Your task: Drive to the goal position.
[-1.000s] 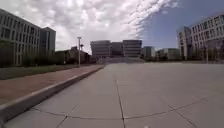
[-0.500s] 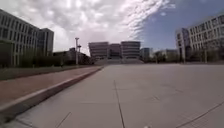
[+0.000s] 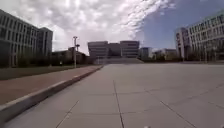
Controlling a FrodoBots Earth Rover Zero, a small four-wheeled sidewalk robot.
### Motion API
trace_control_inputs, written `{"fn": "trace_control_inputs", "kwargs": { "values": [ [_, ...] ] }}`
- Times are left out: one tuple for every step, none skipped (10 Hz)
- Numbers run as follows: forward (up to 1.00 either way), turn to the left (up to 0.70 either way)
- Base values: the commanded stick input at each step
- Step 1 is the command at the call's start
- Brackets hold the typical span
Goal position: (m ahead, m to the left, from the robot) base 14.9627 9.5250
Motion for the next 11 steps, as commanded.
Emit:
{"fn": "trace_control_inputs", "kwargs": {
  "values": [
    [0.7, 0.0],
    [0.7, 0.0],
    [0.7, 0.0],
    [0.7, 0.0],
    [0.7, 0.0],
    [0.7, 0.0],
    [0.7, 0.0],
    [0.7, 0.0],
    [0.7, 0.0],
    [0.7, 0.0],
    [0.7, 0.0]
  ]
}}
